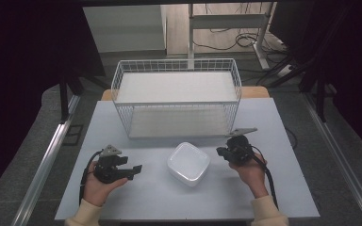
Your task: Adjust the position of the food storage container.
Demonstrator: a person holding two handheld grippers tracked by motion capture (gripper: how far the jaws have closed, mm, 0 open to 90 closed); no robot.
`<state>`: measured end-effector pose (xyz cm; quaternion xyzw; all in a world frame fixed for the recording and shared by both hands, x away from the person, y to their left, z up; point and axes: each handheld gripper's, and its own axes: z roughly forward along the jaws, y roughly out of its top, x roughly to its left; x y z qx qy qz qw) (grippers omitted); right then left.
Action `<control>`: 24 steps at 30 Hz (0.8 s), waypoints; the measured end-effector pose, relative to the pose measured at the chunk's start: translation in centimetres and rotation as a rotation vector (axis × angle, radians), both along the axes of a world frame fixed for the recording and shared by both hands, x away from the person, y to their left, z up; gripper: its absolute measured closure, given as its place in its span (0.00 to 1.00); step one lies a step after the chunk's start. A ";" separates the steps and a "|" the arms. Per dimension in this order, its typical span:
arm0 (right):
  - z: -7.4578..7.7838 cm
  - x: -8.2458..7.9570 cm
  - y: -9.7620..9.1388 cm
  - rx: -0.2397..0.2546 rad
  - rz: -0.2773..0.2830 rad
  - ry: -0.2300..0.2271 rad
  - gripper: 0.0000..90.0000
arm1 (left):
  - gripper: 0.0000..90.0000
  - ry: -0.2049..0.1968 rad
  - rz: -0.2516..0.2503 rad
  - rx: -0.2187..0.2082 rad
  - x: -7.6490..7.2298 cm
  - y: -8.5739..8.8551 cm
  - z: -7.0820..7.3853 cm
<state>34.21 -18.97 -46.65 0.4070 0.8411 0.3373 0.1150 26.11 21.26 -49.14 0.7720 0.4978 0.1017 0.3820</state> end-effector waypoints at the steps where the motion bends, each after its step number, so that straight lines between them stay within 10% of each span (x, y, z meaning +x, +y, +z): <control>1: -0.4 -0.1 0.5 -0.013 0.014 -0.008 0.99 | 0.32 -0.002 -0.003 -0.004 -0.1 0.0 0.1; 24: -0.9 -1.7 1.7 -0.063 0.095 -0.015 1.00 | 0.32 0.004 -0.021 0.002 -0.4 -0.3 0.1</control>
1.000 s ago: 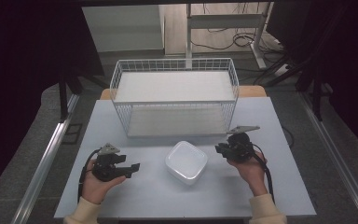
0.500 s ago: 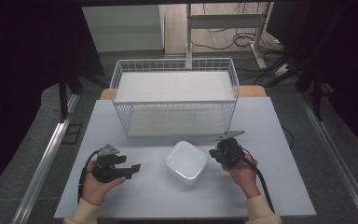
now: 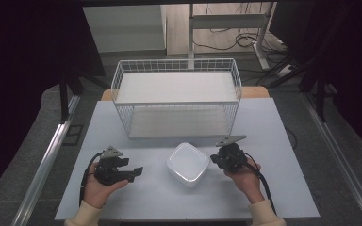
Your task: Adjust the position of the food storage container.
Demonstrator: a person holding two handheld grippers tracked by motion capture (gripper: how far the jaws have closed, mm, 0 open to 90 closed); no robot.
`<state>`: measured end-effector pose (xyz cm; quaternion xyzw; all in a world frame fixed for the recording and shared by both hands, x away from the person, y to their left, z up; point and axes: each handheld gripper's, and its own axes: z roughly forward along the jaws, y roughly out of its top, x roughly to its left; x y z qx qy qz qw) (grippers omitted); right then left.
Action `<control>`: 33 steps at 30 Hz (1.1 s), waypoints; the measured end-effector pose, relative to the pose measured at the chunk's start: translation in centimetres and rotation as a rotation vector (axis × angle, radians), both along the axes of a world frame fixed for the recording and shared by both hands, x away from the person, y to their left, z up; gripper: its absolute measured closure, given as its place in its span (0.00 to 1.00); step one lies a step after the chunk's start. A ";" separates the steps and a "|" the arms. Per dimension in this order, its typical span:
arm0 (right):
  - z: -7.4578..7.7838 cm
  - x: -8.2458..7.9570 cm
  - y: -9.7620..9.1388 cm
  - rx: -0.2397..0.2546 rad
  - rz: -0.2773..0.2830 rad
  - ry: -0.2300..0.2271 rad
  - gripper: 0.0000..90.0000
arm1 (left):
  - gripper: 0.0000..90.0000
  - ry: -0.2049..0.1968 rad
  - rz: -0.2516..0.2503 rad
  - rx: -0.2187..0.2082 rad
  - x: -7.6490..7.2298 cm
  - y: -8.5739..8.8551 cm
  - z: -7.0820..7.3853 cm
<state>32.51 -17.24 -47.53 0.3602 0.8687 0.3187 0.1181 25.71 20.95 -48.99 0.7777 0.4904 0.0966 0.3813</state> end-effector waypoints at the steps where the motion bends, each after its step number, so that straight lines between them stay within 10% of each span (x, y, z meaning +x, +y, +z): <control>1: 0.0 0.0 0.0 0.001 0.003 0.001 1.00 | 0.32 0.000 -0.001 -0.001 0.0 0.0 0.0; 33: -0.6 -4.2 2.5 0.070 0.123 0.099 1.00 | 0.30 0.003 -0.010 0.010 -0.1 -0.1 -0.2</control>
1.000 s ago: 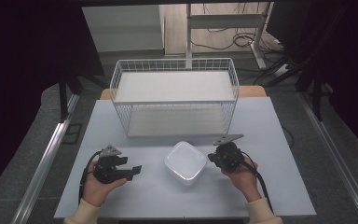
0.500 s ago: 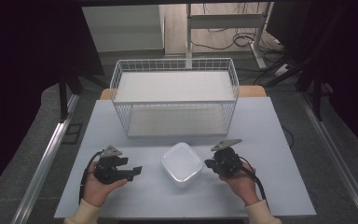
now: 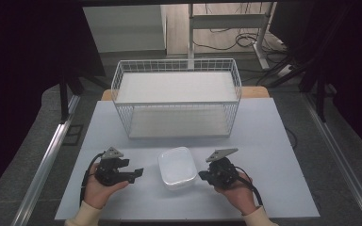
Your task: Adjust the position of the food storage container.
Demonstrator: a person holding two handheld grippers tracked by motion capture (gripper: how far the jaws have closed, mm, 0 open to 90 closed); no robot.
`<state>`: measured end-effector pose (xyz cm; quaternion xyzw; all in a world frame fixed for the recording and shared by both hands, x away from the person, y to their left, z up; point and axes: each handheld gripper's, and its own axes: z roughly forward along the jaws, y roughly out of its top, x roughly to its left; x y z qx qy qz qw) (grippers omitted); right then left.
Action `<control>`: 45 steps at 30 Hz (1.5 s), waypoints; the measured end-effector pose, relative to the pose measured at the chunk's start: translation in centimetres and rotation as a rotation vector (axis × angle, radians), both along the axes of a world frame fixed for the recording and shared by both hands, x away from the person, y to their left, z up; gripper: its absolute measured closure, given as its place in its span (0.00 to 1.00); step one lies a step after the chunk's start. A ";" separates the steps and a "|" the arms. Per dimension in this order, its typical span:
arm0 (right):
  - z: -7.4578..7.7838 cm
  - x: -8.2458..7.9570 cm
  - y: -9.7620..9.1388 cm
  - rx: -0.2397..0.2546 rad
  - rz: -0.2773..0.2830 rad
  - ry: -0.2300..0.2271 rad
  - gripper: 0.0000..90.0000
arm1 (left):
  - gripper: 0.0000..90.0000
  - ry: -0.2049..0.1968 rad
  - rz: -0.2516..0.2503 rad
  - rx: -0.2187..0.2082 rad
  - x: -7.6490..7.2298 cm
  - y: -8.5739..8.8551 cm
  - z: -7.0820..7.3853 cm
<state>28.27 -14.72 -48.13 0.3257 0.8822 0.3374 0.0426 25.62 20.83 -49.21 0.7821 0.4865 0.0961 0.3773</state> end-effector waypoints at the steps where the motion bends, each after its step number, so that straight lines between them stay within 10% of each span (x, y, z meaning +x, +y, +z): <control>1: 0.0 -0.2 0.3 0.003 0.011 0.005 1.00 | 0.30 0.001 0.000 0.000 0.0 0.0 0.0; 13: -0.5 -0.7 1.3 0.022 0.057 0.045 1.00 | 0.30 0.001 0.001 0.001 0.0 -0.1 -0.1; 26: 0.4 0.8 -1.8 0.127 -0.059 0.024 1.00 | 0.30 -0.009 0.017 -0.054 0.2 0.7 0.3; 34: 1.0 1.2 -3.1 0.249 -0.183 -0.044 0.49 | 0.30 -0.020 0.010 -0.061 -0.2 0.6 0.6; 45: 1.2 1.2 -3.5 0.266 -0.227 -0.114 0.19 | 0.30 -0.031 -0.006 -0.050 -0.3 -0.3 1.0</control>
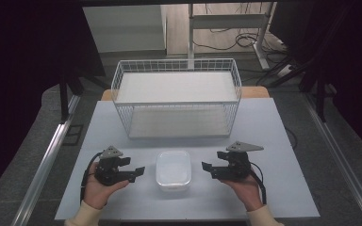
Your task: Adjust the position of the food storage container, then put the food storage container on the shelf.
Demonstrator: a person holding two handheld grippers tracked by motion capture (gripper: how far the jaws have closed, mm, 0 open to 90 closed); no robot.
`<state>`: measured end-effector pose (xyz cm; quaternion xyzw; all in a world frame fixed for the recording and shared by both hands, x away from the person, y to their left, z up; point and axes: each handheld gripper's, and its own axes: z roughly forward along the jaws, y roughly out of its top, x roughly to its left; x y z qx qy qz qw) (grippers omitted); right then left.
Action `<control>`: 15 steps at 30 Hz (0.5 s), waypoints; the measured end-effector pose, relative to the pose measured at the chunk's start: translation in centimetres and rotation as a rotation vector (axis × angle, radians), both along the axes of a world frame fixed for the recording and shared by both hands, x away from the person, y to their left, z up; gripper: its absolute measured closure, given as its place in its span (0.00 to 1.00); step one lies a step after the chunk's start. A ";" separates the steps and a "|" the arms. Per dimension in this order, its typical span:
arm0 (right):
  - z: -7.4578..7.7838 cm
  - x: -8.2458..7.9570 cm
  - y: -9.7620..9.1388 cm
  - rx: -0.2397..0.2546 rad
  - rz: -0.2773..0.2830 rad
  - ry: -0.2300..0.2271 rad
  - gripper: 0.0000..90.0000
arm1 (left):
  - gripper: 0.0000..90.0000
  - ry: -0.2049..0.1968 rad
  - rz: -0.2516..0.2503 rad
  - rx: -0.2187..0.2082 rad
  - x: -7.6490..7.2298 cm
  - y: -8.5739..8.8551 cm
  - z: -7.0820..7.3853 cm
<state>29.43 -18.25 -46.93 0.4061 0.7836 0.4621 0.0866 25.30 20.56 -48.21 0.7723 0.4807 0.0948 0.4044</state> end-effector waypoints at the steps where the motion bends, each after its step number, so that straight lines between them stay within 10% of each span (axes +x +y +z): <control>1: 0.0 0.0 0.0 0.000 0.000 0.000 0.19 | 0.30 0.000 0.000 0.000 0.0 0.0 0.0; 15: 0.1 -0.2 1.0 0.058 0.007 0.086 0.25 | 0.26 0.064 -0.070 -0.110 -0.2 -1.6 0.4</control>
